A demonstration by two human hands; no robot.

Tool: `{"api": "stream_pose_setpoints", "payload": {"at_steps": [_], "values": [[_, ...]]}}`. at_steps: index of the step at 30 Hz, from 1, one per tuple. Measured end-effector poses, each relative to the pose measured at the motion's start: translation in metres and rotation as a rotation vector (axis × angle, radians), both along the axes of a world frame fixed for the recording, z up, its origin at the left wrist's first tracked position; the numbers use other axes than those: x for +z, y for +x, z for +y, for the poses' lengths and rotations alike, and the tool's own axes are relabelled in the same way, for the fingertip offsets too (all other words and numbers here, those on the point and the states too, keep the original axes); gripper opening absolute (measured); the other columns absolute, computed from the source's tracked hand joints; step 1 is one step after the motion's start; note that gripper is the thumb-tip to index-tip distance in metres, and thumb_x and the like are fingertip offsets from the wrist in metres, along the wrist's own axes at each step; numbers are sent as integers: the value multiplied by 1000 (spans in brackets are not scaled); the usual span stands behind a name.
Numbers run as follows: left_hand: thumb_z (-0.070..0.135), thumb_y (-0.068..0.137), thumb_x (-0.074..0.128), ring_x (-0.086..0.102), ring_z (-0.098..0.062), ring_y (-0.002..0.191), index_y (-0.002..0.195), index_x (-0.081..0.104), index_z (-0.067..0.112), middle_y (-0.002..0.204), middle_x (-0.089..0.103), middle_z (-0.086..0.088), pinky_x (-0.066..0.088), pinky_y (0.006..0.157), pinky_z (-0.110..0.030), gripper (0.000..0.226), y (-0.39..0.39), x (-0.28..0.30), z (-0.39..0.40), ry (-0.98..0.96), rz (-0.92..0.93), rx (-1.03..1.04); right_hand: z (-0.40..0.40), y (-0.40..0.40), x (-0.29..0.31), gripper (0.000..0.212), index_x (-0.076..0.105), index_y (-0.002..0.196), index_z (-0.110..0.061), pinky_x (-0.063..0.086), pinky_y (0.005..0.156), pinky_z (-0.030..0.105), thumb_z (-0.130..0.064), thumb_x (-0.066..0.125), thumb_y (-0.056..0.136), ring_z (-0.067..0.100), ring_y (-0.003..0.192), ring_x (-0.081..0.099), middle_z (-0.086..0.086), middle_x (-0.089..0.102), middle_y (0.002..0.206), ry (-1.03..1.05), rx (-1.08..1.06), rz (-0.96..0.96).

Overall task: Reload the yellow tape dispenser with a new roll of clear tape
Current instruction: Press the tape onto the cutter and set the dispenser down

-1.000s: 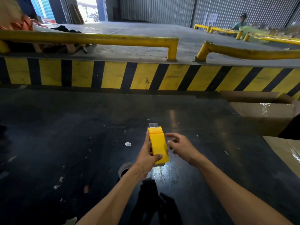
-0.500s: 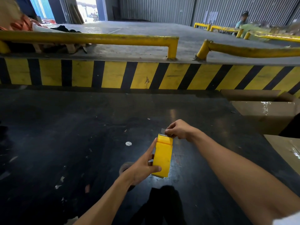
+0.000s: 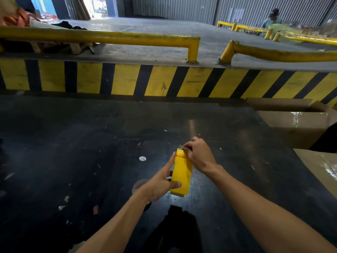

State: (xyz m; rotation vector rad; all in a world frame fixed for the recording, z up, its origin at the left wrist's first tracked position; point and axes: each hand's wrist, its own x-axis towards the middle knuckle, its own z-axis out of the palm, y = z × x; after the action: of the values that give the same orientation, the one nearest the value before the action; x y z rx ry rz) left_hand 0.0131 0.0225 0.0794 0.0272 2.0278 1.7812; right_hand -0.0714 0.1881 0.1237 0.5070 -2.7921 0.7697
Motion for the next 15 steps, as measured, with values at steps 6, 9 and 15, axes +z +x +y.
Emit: {"api": "stream_pose_setpoints", "payload": {"at_steps": [6,9,15], "values": [[-1,91,70,55,-31,128,154,4,59,145,49,-10,47,108,-61,110,-1,-12,12,-34,3,45,2,14,-16,29,68,120,-19,46,88,41,-20,47,99,26,105,57,5,67,112,258,14,80],[-4,89,70,58,-34,123,156,6,55,139,54,-16,49,107,-58,110,0,-15,18,-75,29,83,3,22,-26,36,61,128,-22,44,88,42,-27,41,99,26,111,55,3,64,120,315,-23,41],[5,87,71,66,-30,110,161,15,32,116,68,-14,55,97,-43,97,-2,-17,42,-397,182,143,3,24,-49,51,40,150,-27,36,107,41,-36,36,101,37,131,39,20,44,141,-30,-177,-447]]}}
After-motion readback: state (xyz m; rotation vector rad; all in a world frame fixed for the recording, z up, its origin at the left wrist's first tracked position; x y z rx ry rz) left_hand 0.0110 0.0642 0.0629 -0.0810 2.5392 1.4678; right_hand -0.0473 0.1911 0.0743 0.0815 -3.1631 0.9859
